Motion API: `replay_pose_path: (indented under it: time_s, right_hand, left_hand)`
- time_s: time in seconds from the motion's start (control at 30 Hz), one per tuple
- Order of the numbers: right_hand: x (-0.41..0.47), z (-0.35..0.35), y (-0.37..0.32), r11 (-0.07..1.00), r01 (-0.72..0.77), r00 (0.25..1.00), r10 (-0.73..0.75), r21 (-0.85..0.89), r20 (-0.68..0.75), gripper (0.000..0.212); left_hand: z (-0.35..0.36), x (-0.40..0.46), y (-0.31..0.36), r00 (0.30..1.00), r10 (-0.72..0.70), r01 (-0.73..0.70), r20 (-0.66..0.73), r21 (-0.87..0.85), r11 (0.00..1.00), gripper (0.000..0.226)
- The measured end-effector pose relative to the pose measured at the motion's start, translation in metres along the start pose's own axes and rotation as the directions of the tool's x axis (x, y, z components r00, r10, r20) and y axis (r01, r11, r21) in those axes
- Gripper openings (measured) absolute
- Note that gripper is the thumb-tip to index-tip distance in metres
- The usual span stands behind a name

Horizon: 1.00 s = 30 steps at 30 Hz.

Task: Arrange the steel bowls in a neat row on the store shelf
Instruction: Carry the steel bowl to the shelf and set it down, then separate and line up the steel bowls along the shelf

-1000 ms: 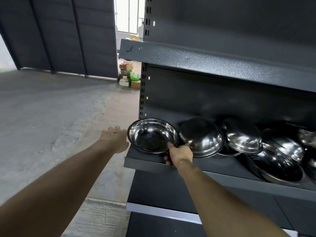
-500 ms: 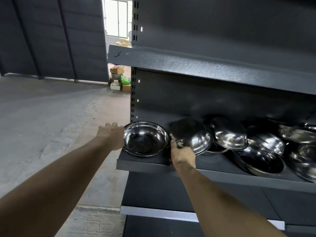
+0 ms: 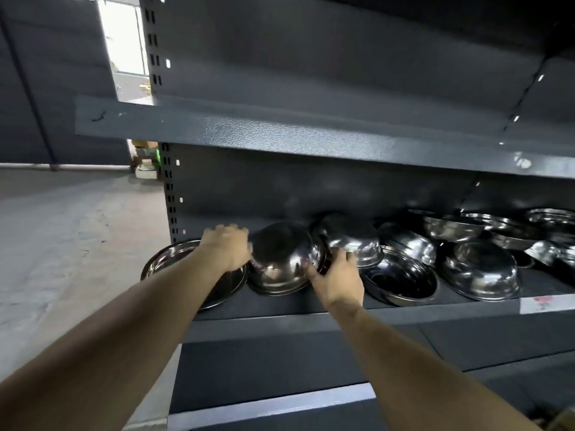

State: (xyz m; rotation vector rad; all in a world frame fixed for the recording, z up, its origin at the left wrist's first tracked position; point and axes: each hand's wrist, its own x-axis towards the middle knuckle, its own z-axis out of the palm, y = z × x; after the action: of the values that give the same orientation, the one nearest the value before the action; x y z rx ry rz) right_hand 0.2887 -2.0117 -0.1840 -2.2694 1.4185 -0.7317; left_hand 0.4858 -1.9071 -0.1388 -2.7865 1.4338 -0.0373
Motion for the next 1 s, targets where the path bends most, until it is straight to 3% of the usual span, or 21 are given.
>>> replay_pose_path:
  time_s: [0.13,0.23,0.4,0.53,0.77,1.0]
  right_hand:
    - [0.010,-0.001,0.012,0.981,0.145,0.987,-0.134,-0.133,0.085,0.103]
    - [0.020,0.001,0.012,0.972,0.199,0.968,-0.175,-0.128,0.178,0.114]
    - [0.030,0.010,0.007,0.963,0.241,0.948,-0.207,-0.124,0.240,0.122]
    - [0.031,0.018,0.008,0.942,0.296,0.932,-0.247,-0.161,0.265,0.122]
    - [0.035,0.020,0.012,0.900,0.385,0.921,-0.364,-0.201,0.137,0.107]
    - [0.042,0.002,0.015,0.855,0.452,0.883,-0.468,-0.255,-0.003,0.106]
  left_hand:
    - [0.006,0.024,0.018,0.998,-0.003,0.008,0.057,-0.085,0.996,0.051]
    - [0.017,0.039,0.020,0.993,-0.026,0.043,0.113,-0.145,0.988,0.057]
    - [0.032,0.057,0.023,0.976,-0.089,0.138,0.201,-0.246,0.959,0.070]
    - [0.038,0.066,0.033,0.977,-0.128,0.182,0.170,-0.361,0.915,0.069]
    - [0.043,0.065,0.038,0.987,-0.149,0.157,0.056,-0.493,0.856,0.061]
    - [0.032,0.062,0.038,0.974,-0.228,0.157,0.003,-0.732,0.663,0.072]
